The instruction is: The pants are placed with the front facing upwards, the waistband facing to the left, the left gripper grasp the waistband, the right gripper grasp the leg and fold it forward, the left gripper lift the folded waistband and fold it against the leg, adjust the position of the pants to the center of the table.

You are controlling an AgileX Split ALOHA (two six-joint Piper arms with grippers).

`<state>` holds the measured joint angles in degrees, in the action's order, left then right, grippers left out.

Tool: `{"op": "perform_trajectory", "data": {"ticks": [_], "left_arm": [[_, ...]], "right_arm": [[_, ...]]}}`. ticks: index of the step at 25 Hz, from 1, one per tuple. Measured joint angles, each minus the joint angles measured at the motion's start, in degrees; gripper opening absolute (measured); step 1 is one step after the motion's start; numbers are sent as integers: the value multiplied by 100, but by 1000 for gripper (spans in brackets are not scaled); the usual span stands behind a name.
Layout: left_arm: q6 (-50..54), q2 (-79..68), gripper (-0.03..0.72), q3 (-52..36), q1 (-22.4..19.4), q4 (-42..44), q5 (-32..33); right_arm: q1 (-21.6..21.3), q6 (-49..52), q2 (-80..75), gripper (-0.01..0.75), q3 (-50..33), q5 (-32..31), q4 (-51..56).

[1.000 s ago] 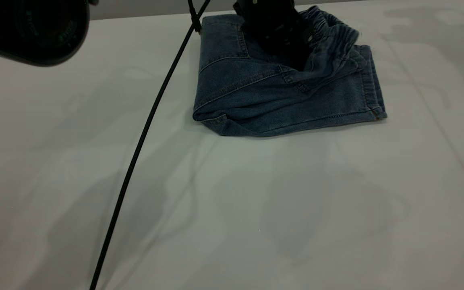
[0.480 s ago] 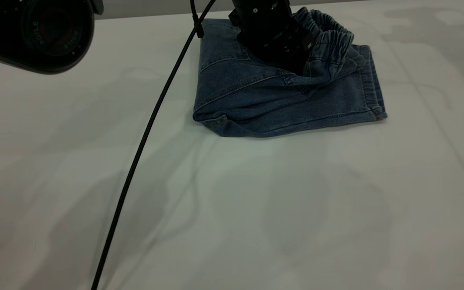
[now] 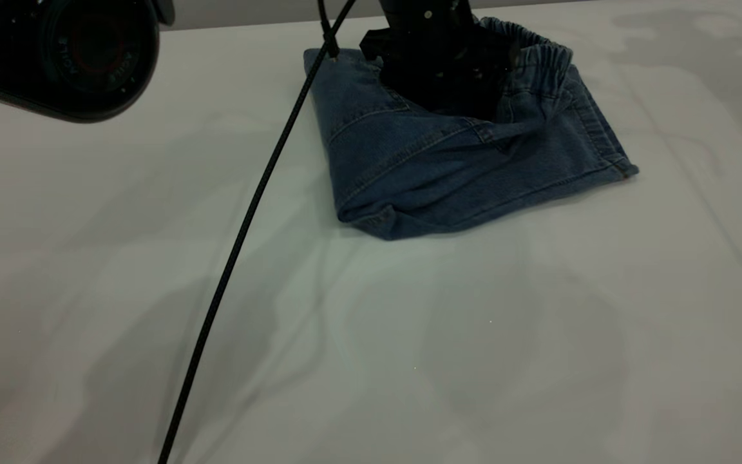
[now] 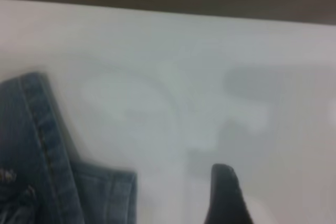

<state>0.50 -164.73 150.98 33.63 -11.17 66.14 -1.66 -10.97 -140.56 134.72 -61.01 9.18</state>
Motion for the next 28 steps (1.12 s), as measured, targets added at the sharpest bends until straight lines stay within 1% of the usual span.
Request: {"op": "perform_trajectory", "data": {"ticks": [6, 18, 22, 25, 28], "left_arm": [[-489, 0, 571, 0, 34, -98, 371], [-1956, -12, 571, -3, 28, -208, 476], [-2146, -18, 571, -3, 28, -582, 421], [-2158, -20, 571, -3, 127, -862, 378], [-2158, -24, 571, -3, 217, -760, 385]], "right_arm": [[0, -7, 0, 386, 0, 48, 0], [0, -7, 0, 386, 0, 69, 11], [0, -7, 0, 386, 0, 97, 11], [0, -7, 0, 386, 0, 114, 11], [0, -7, 0, 386, 0, 108, 11]]}}
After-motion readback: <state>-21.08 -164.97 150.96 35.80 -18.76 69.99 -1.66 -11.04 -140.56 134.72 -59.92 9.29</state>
